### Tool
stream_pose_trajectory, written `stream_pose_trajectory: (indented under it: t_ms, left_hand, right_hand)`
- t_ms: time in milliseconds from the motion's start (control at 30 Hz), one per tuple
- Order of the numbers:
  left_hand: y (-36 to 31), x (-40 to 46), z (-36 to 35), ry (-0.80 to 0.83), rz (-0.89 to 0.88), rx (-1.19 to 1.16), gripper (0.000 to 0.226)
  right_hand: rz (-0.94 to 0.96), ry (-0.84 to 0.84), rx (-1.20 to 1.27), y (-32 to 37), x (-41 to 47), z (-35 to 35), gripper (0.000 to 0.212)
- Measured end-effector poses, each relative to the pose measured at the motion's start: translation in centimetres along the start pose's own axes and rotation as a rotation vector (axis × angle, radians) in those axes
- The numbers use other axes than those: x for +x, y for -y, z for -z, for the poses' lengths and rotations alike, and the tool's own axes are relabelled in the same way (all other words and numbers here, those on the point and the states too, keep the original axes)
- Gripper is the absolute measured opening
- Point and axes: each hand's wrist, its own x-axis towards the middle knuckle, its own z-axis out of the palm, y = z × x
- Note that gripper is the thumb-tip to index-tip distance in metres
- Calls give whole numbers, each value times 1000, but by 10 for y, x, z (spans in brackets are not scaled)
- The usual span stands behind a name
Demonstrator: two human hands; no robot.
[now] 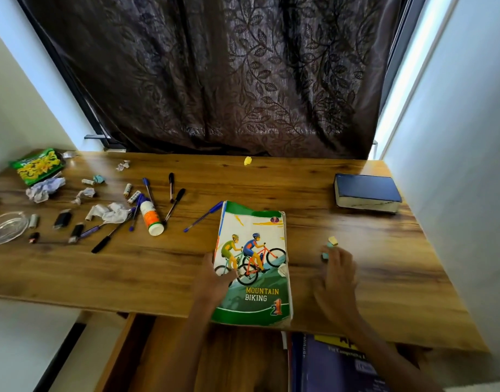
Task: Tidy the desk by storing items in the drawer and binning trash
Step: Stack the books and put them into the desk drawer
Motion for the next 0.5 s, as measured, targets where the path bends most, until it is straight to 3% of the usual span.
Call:
stream_pose_trajectory:
  t_ms: [200, 300, 367, 500]
  left_hand:
    - [41, -67, 5, 27, 29, -214, 45]
    - [67, -102, 22, 116, 19, -226, 44]
    - [82, -124, 30, 164, 25, -178, 46]
    - [115, -151, 34, 235, 129, -174, 52]
  right_hand:
    - [-176, 312, 380, 13, -82, -15, 25]
    - [-254, 374, 392, 13, -101, -17, 37]
    - [-333, 383, 465, 19, -110, -19, 34]
    - [-474, 502, 426, 23, -146, -32, 45]
